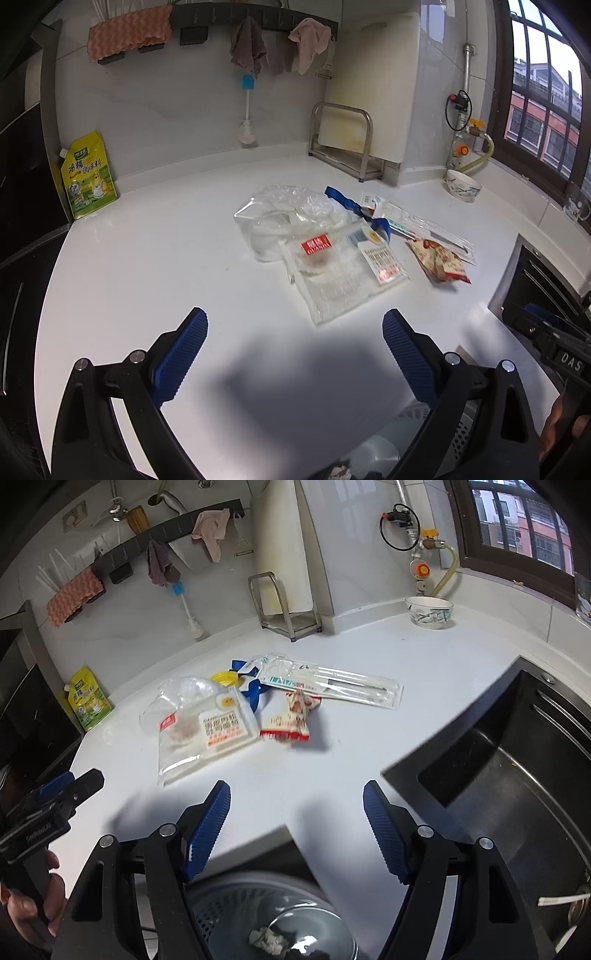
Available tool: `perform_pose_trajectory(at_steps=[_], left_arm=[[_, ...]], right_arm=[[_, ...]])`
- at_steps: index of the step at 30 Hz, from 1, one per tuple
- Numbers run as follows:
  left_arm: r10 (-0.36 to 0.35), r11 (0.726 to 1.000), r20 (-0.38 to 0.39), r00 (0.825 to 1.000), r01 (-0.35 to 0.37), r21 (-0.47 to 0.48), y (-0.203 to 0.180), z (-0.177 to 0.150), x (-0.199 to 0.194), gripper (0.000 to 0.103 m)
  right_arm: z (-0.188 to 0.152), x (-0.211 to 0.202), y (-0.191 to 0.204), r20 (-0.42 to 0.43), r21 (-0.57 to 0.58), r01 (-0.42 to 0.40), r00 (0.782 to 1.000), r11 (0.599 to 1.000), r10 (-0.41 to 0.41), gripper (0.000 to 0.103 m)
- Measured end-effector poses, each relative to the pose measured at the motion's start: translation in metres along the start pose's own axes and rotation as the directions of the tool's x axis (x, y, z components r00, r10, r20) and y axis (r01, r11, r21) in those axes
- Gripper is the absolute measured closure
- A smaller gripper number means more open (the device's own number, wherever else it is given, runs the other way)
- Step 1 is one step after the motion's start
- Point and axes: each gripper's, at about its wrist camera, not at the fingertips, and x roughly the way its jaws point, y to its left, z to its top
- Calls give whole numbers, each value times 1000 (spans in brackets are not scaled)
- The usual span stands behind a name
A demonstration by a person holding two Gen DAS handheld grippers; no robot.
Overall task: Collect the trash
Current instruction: 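Grasp the red-white snack wrapper with the right tool while the left tool reaches the bread bag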
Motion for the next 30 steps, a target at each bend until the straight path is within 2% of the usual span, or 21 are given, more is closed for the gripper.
perform_pose_trajectory(at_steps=[9,16,19,24,25,29,30], left_arm=[[29,999,-21,999,-30,-15,5,20,33,9],[37,999,-37,999,-37,-12,4,27,51,7],[37,999,-46,998,-38,-15,4,28,57,7],[38,999,-56,998,-39,-17,4,28,63,7],[37,999,-56,998,-38,-16,4,28,63,7],[39,999,-57,998,-40,-17,4,28,64,7],[38,999,-59,998,-39,-18,4,27,65,7]], right_arm=[[44,55,-1,-48,13,24,999,1000,-24,32],[61,97,1,-107,-14,88,990,996,-89,32],[68,114,0,-138,-29,87,986,996,-91,32],[70,137,5,-179,-76,126,974,989,-138,32],[69,138,6,-178,-82,127,974,988,-140,36],[66,143,6,-201,-103,125,969,987,-144,70],[65,144,5,-213,-98,114,968,989,-133,73]])
